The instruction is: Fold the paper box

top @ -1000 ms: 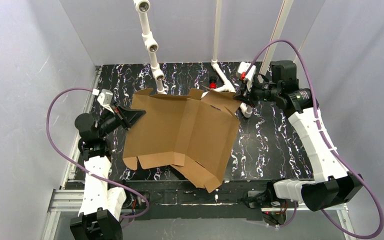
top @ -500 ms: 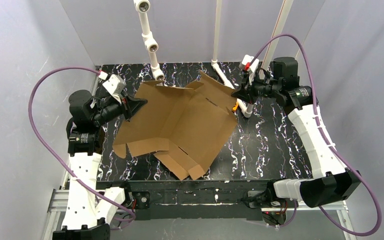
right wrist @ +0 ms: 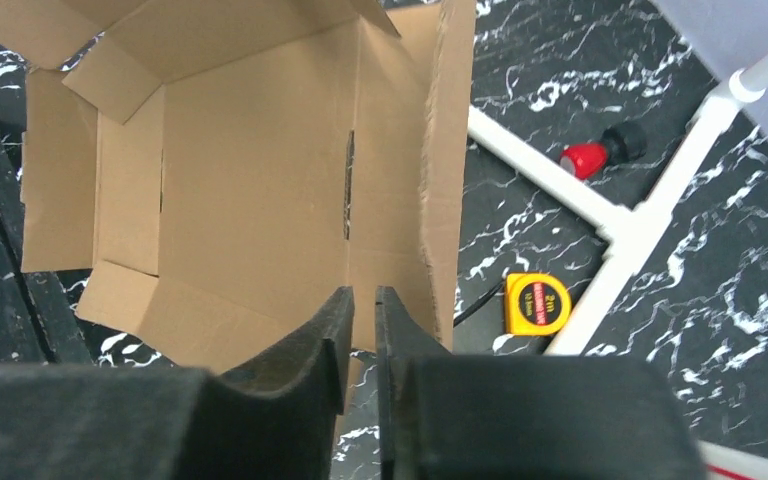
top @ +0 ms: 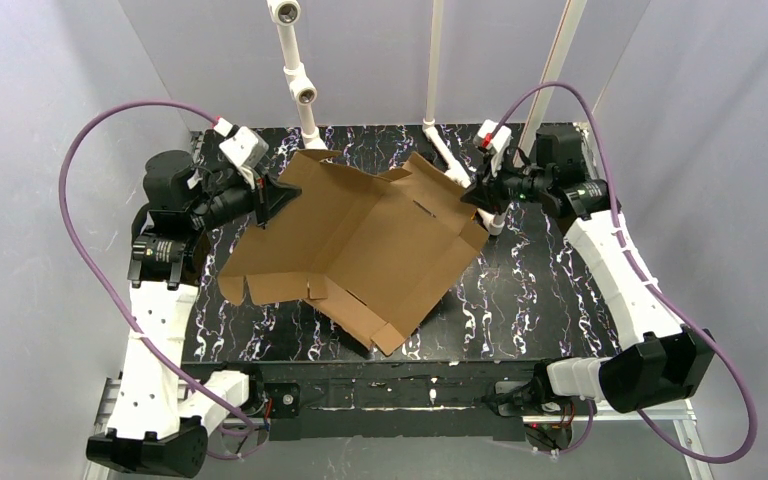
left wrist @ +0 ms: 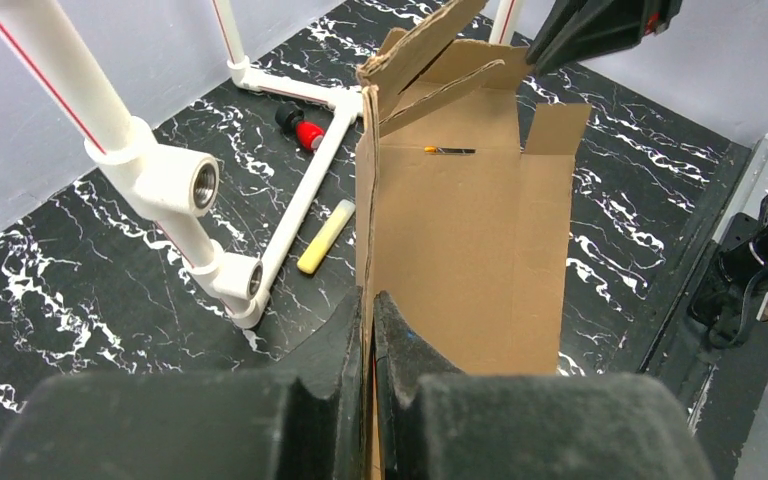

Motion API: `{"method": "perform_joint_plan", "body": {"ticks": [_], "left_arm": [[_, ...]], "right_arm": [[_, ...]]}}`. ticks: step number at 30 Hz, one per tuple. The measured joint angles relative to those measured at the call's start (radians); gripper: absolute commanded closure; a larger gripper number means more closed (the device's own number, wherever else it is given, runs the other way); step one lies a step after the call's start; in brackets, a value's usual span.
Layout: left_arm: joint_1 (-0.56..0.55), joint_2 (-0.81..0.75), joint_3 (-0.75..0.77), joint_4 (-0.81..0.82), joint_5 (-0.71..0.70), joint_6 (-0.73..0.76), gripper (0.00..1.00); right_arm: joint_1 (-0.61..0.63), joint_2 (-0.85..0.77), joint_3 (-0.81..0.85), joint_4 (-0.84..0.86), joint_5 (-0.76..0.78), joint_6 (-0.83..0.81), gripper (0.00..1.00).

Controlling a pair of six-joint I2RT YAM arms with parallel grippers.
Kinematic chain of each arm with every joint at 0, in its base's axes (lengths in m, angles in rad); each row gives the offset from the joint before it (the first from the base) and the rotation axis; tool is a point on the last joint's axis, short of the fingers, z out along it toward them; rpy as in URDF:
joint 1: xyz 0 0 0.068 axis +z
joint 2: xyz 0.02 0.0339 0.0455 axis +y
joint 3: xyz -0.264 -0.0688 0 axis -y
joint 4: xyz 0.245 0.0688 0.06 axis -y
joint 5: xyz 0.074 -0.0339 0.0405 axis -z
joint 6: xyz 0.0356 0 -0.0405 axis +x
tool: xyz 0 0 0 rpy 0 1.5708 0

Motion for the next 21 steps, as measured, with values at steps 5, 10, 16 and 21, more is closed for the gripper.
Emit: {"method": "perform_joint_plan", "body": {"ticks": [5, 10, 16, 21], "left_arm": [[-0.053, 0.025, 0.048, -0.042, -0.037, 0.009, 1.0], [-0.092, 0.048, 0.067, -0.08, -0.055, 0.008, 1.0], [-0.097, 0.063, 0.077, -0.123, -0.061, -0.014, 1.0], [-0.098, 0.055, 0.077, -0.144, -0.063, -0.037, 1.0]], "right_arm": [[-0.003, -0.001, -0.061, 0.006, -0.014, -0.01, 0.39], [-0.003, -0.011, -0.058, -0.019, -0.104, -0.064, 0.14], [-0.003, 0.024, 0.084, -0.075, -0.114, -0.111, 0.06], [0.016, 0.086, 0.19, -0.066, -0.058, -0.111, 0.07]]}}
